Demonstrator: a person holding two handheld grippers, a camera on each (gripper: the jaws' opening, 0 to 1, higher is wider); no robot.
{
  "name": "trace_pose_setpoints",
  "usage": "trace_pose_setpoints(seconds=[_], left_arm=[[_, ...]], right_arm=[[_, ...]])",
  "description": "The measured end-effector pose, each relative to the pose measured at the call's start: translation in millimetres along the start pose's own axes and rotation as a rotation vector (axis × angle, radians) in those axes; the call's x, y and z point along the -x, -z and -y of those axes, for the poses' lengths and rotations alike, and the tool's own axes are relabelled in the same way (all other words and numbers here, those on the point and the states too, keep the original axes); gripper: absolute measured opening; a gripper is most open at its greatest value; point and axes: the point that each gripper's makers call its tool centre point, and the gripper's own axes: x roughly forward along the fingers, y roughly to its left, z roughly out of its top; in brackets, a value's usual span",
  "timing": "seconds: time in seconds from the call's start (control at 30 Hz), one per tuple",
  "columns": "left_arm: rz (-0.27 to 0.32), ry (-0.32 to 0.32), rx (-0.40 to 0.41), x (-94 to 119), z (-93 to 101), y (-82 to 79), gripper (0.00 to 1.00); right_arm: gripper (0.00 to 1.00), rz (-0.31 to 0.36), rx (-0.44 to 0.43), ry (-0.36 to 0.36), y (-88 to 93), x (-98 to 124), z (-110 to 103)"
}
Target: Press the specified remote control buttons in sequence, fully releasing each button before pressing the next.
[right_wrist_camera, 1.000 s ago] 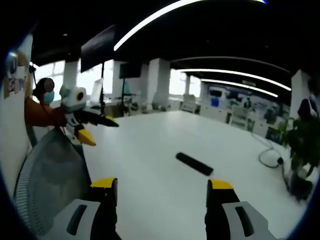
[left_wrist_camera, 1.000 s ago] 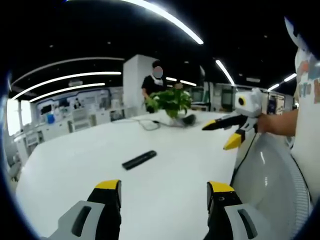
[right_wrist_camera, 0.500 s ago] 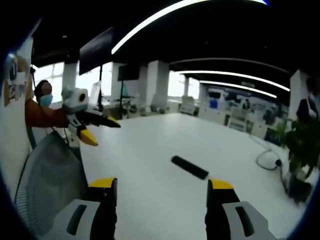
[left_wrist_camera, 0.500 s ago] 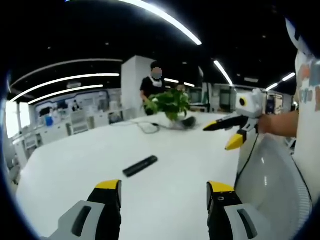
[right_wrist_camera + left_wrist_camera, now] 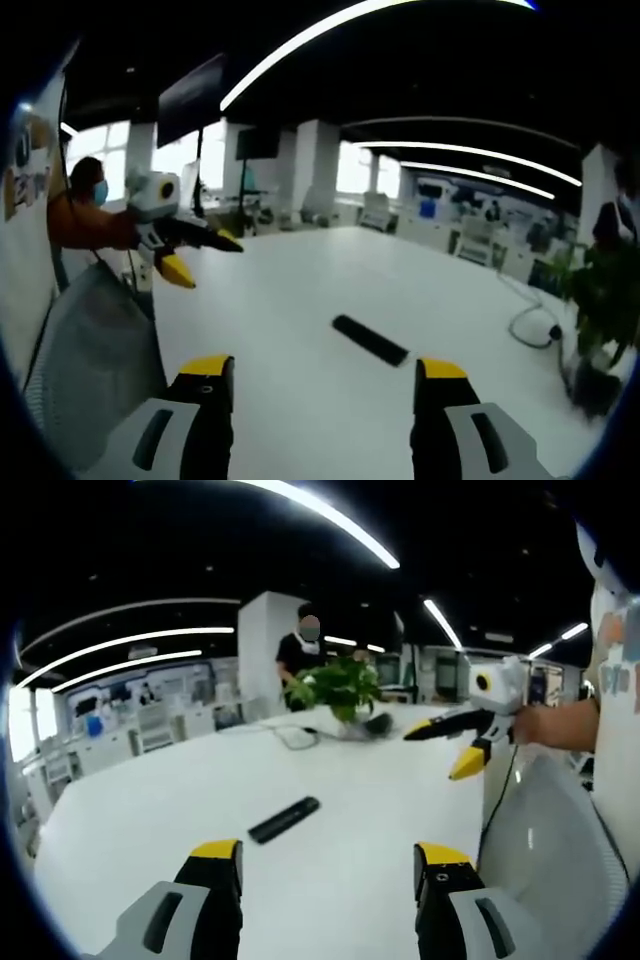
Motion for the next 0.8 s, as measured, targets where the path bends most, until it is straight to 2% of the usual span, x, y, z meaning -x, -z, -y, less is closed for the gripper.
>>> trace_pose_setpoints(seconds=[0.37, 0.8], left_arm=[[0.006, 0.006, -0.019, -12, -12.6, -11.0, 0.71], [-0.01, 0.013, -0.043, -25, -26.0, -16.3, 0.72]], right_arm=[[0.73, 0.008, 0.034, -0.004, -12.3, -10, 16], [0.74, -0.002, 0.067, -0.016, -18.1, -17, 33]])
